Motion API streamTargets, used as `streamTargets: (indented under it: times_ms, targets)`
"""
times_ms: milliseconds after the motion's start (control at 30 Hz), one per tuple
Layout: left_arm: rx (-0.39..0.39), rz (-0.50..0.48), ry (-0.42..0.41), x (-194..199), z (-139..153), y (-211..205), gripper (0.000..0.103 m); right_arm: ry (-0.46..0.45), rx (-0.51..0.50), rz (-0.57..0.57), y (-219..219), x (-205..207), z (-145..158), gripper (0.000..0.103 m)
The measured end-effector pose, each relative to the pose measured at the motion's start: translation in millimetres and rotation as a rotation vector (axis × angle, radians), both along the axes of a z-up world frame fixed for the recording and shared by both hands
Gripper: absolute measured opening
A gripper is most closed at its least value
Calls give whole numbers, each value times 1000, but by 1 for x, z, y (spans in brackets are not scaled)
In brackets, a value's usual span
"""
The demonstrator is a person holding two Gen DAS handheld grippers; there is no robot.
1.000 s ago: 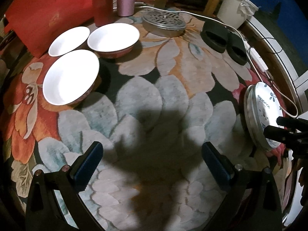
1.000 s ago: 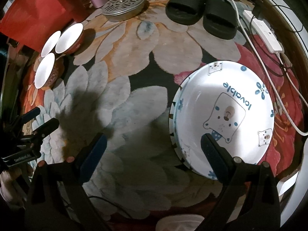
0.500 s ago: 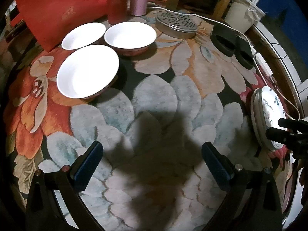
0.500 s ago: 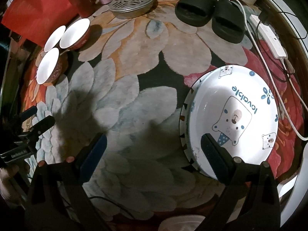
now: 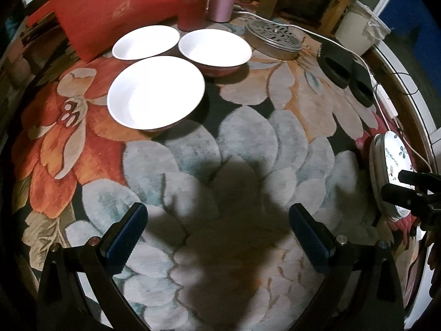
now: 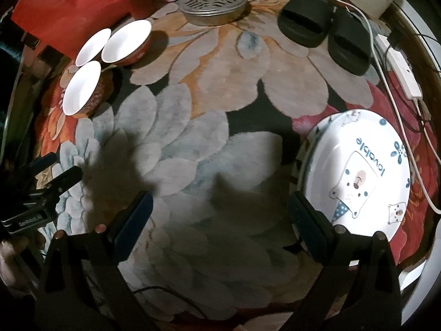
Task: Organize plates and bowls
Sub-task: 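Move the right tool toward the group of white bowls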
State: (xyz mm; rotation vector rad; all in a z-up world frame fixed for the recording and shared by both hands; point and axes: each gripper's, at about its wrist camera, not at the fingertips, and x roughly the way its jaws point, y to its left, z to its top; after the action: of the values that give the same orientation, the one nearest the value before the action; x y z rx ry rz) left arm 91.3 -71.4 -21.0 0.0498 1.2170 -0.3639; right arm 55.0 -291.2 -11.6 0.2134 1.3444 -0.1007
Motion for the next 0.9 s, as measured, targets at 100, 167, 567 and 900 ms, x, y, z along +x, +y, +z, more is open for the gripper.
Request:
streamTargets:
  times_ms: [100,167,567,900]
  targets:
    - [-2,14,5,1,-2,7,102,-1,-1,12,6,3,-1,99]
    - [-3,28,8,3,-3,12,102,-2,-1,19,9,7,-1,99]
    - [-7,112,17,14,-7,44,102,-17,4,71,34,28,-2,99]
    - [-16,164,29,20,-11,60,102,-15,13,109,51,42,-3,99]
